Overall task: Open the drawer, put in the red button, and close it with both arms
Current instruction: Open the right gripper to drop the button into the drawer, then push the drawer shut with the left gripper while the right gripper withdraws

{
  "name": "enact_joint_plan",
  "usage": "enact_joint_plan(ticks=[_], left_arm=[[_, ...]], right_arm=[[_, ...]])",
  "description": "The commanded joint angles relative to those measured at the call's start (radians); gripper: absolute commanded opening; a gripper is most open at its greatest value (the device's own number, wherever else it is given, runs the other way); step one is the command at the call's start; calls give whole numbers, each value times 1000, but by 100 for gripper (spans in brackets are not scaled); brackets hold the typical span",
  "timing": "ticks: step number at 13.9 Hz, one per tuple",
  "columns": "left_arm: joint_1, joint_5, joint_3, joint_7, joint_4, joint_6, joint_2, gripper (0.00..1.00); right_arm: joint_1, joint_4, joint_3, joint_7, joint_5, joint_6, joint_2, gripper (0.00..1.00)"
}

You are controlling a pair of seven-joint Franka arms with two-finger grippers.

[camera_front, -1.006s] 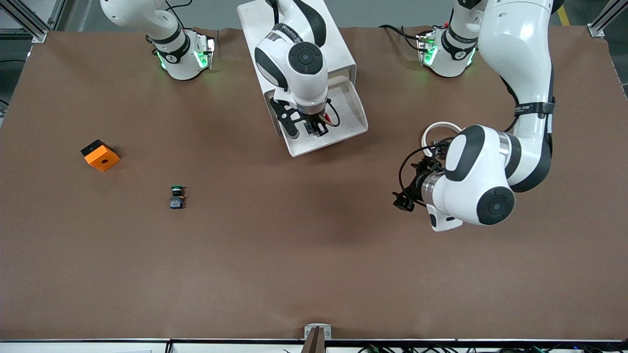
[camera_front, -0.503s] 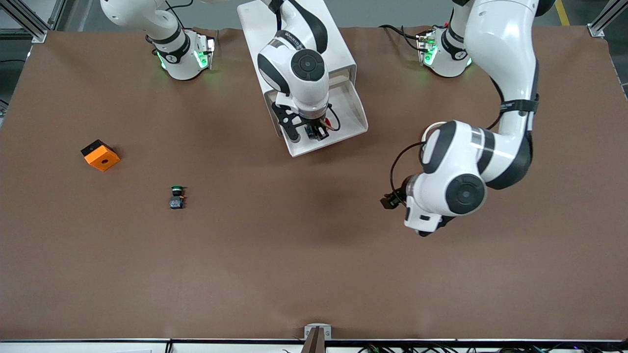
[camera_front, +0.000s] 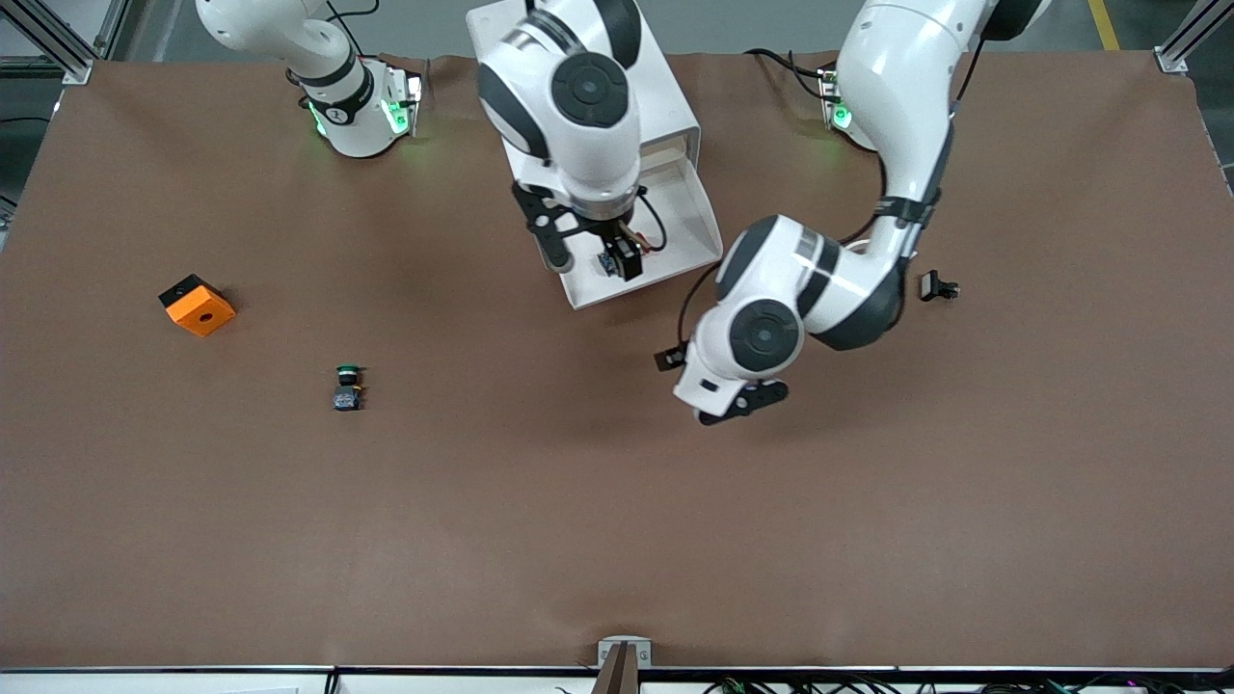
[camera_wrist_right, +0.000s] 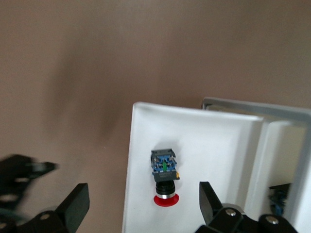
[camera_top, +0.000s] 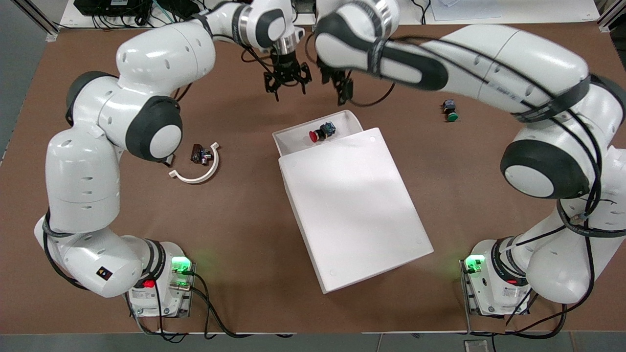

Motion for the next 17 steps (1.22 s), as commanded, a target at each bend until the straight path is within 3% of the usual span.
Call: enact_joint_plan(ticks=[1,3,8,11,14,17], left_arm=[[-22,11,-42,5,-86,60,-24,100],[-20,9,-119,5,-136,60,-37,100],[-23,9,-207,-2,-277,69,-143,100],[-23,9,-265,-58,-300,104,-153,100],[-25,9,-300,-102,-302,108,-150,100],[-22,9,-331,-150,-311,106,-160,100]], right_arm=[[-96,50,11,-164,16,-106,-75,100],[-157,47,10,-330,7,-230,-135,100],[-364,-13,10,-825,9,-350,-291,100],[-518,-129,10,-1184,7,-341,-382,100],[-680,-174,10,-1516,1,-323,-385,100],[-760,-258,10,-1752,-80,-222,-414,100]])
